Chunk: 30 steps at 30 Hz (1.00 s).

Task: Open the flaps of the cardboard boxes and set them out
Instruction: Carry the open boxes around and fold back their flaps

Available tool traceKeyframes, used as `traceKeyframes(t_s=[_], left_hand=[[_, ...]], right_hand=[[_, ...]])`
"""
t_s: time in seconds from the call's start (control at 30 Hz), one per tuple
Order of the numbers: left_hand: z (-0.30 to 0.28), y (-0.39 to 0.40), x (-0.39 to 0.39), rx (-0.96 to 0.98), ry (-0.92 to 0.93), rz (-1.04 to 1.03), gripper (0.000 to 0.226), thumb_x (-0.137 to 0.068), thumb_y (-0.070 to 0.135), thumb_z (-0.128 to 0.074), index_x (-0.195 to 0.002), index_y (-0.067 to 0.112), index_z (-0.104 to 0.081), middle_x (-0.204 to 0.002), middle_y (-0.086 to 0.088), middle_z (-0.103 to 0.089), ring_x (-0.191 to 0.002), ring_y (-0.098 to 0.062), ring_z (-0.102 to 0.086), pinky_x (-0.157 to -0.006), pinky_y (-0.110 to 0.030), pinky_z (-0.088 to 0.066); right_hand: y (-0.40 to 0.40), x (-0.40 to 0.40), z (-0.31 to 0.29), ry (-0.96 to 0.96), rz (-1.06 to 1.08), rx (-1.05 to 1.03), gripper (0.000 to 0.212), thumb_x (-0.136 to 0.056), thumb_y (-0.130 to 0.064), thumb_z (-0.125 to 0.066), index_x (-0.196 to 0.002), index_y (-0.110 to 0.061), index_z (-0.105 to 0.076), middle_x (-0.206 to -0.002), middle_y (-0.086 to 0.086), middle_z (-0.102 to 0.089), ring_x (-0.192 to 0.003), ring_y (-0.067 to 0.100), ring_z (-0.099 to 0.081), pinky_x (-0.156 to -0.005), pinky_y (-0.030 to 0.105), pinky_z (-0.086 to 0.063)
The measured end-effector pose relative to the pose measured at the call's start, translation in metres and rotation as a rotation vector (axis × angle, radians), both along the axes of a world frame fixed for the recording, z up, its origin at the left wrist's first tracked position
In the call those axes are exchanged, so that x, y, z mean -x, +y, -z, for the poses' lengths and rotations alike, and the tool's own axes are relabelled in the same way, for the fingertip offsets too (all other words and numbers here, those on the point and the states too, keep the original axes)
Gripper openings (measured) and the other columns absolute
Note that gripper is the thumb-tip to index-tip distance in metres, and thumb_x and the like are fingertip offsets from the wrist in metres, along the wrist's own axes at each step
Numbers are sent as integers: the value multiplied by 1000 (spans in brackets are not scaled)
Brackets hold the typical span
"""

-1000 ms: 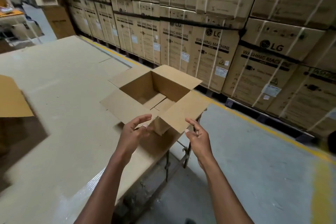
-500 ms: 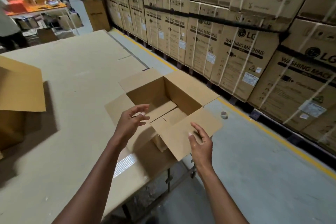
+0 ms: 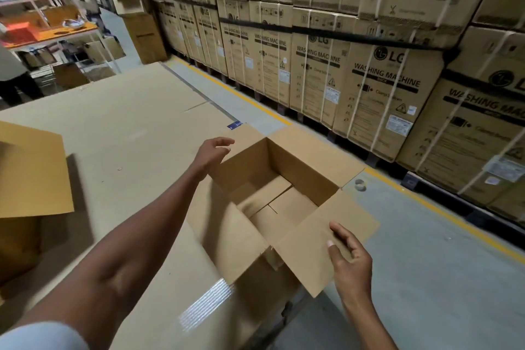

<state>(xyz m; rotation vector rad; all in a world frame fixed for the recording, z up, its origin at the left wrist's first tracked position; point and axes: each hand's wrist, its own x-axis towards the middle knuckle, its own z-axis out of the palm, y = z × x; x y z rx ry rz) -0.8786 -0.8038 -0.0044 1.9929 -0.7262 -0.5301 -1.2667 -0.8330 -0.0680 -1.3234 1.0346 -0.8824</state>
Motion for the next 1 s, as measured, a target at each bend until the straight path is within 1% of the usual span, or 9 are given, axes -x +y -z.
traceKeyframes(t_s=[0.07, 0.13, 0.27, 0.33, 0.4, 0.5, 0.67, 0.87, 1.0], left_hand=[[4, -9, -22, -45, 19, 5, 35, -92, 5, -55, -121, 17, -71, -120, -1, -68, -101, -16, -63, -75, -20, -47], [9, -16, -41, -87, 30, 0, 35, -90, 7, -56, -120, 18, -71, -117, -6, -69, -93, -17, -63, -72, -23, -48], [23, -22, -83, -176, 41, 6, 48, -77, 13, -55, -123, 16, -69, -114, -14, -70, -96, -23, -64, -78, -25, -49], [34, -22, -103, -219, 49, -25, 55, -71, 16, -53, -123, 18, -69, -117, -13, -70, -101, -27, -66, -89, -33, -55], [39, -20, -112, -245, 25, -31, 45, -81, 14, -56, -124, 15, -69, -119, -13, -68, -103, -30, -65, -95, -39, -52], [34, -7, -110, -265, -62, -47, 37, -92, 13, -58, -128, 13, -65, -122, -15, -65, -113, -34, -61, -95, -37, -48], [19, 27, -86, -253, -145, -3, 45, -84, 11, -66, -129, 16, -62, -119, -21, -59, -111, -34, -56, -89, -38, -46], [-11, 87, -39, -223, -189, -17, 50, -84, 3, -66, -130, 22, -58, -113, -12, -62, -97, -29, -59, -64, -32, -52], [-22, 129, -6, -227, -193, -27, 49, -86, 3, -61, -129, 27, -58, -110, -3, -65, -90, -22, -64, -62, -32, -54]], right_hand=[[0, -3, 3, 22, 16, -7, 38, -93, -5, -65, -121, -31, -70, -124, -16, -66, -118, 5, -58, -104, 37, -48], [1, -5, 4, 38, 33, -4, 37, -93, -5, -65, -119, -31, -70, -124, -15, -66, -117, 6, -57, -102, 35, -48], [-5, -8, 5, 69, 65, 14, 36, -92, 1, -63, -113, -26, -74, -119, -11, -70, -115, 8, -60, -95, 20, -46], [-11, -7, 4, 81, 75, 20, 34, -92, 3, -63, -109, -24, -75, -112, -13, -73, -111, 6, -63, -91, 12, -50], [-21, -5, 0, 110, 89, 43, 35, -92, 4, -63, -106, -24, -76, -108, -15, -74, -105, -1, -65, -94, 15, -51], [-43, -5, -11, 151, 100, 90, 34, -92, 6, -61, -106, -21, -77, -105, -14, -74, -100, -7, -65, -95, 23, -49], [-87, -8, -33, 288, 61, 175, 42, -92, 10, -55, -103, -25, -75, -101, -11, -73, -95, -6, -65, -91, 22, -47], [-149, -19, -57, 558, -162, 257, 48, -92, 11, -51, -110, -28, -73, -100, -8, -74, -104, 13, -65, -87, 26, -46], [-160, -34, -77, 665, -276, 299, 53, -89, 15, -50, -117, -24, -72, -103, -7, -73, -104, 11, -65, -85, 29, -48]])
